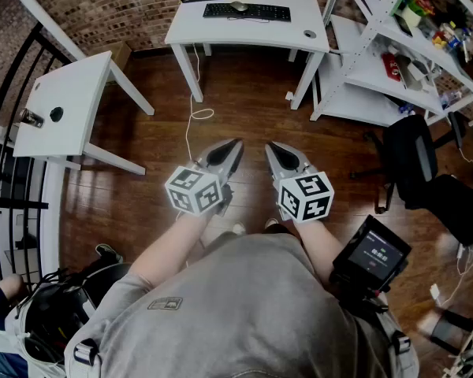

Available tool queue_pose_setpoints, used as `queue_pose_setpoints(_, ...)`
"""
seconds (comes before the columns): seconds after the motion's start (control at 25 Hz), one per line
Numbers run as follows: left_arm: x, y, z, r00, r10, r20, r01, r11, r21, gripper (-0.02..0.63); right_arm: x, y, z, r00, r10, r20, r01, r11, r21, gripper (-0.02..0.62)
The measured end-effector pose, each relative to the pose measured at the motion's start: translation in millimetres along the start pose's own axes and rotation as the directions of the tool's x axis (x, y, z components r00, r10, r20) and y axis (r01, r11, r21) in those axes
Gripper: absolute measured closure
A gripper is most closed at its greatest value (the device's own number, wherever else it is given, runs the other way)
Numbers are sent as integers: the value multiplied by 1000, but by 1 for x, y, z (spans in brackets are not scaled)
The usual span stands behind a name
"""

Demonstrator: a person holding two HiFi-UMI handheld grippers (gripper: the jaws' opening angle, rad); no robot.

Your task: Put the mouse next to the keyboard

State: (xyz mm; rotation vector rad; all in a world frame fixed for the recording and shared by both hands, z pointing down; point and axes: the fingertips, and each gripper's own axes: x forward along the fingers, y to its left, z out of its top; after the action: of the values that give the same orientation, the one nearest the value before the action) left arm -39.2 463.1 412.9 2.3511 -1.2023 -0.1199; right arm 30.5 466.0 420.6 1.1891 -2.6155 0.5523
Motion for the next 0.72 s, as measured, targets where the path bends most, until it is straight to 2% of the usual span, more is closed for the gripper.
queue_pose_setpoints(0.36,0,27,6,1000,13,-1,-13,1000,-10,604,21,6,-6,999,-25,-21,25,1000,-2,584)
queue_pose_setpoints(0.72,39,58,17,999,41,-13,-41,999,-15,606,63,-31,6,999,-6,-39,7,1000,15,584)
